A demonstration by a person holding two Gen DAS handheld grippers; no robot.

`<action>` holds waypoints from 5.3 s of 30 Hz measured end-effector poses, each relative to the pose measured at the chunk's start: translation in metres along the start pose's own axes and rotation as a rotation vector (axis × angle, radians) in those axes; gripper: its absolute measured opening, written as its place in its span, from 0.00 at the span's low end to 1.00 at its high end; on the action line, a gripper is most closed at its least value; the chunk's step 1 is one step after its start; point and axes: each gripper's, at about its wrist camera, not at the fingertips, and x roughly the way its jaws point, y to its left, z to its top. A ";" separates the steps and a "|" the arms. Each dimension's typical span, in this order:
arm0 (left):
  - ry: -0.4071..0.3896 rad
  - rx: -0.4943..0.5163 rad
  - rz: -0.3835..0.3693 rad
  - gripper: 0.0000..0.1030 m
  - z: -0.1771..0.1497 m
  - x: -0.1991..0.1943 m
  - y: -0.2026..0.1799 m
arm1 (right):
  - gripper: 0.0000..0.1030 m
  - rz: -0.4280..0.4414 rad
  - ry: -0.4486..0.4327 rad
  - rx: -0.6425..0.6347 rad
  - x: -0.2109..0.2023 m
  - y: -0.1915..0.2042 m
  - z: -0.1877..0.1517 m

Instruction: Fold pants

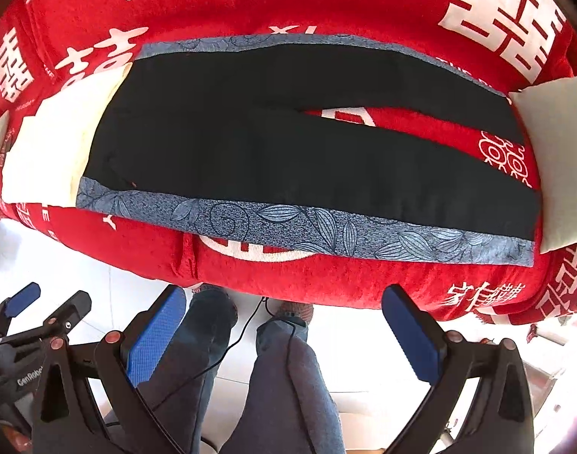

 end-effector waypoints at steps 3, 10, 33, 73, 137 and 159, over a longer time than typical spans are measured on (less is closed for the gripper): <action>0.007 0.021 0.020 1.00 0.000 0.000 -0.003 | 1.00 0.014 0.001 0.023 0.001 -0.005 -0.001; -0.007 0.103 0.034 1.00 0.004 -0.008 -0.017 | 1.00 0.043 0.003 0.079 0.003 -0.017 0.000; 0.000 0.135 0.099 1.00 0.020 -0.014 -0.033 | 1.00 0.080 -0.025 0.134 0.002 -0.045 0.008; 0.014 0.102 -0.015 1.00 0.030 0.021 0.001 | 1.00 0.098 0.013 0.253 0.033 -0.036 -0.002; -0.037 -0.229 -0.563 0.30 0.180 0.102 0.082 | 0.08 1.009 -0.242 0.607 0.108 -0.087 0.062; -0.072 -0.279 -0.438 0.51 0.380 0.154 0.020 | 0.14 0.863 0.125 0.369 0.220 -0.124 0.329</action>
